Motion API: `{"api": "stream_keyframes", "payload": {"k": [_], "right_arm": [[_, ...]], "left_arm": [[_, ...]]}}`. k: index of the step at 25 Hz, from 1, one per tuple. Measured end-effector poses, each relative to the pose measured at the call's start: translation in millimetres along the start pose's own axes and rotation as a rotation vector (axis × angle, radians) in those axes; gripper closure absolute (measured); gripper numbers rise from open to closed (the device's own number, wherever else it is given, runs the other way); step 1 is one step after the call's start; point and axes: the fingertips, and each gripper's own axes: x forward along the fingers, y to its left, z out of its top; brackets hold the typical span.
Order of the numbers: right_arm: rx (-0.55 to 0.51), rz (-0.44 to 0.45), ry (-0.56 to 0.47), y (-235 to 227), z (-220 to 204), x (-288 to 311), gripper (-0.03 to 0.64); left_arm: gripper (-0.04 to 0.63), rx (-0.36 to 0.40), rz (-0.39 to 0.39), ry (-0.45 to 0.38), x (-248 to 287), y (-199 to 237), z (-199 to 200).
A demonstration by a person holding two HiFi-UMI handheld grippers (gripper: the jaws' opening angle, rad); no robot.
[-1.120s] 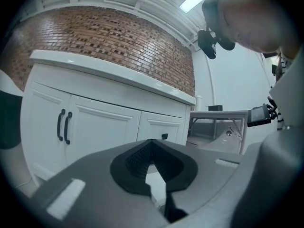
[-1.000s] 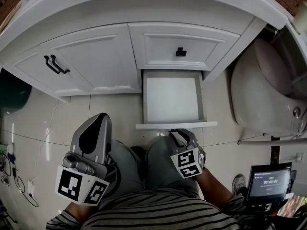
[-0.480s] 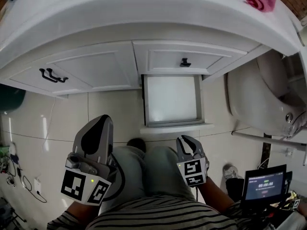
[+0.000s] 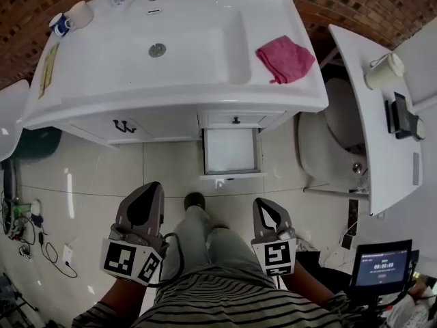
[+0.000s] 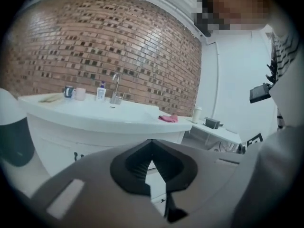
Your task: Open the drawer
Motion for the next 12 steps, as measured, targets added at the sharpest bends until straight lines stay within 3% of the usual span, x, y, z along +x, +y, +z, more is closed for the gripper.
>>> {"api": "stream_keyframes", "payload": {"k": [5, 12], "right_arm": [[0.028, -0.002, -0.105, -6.9, 90.2, -106.0, 0.615], [0.046, -0.029, -0.224, -2.8, 148.6, -195.5, 0.615]], "left_arm": [[0.581, 0.018, 0.063, -0.012, -83.8, -47.6, 70.7], [0.582, 0.051, 0.141, -0.080, -174.7, -73.4, 120.3]]}}
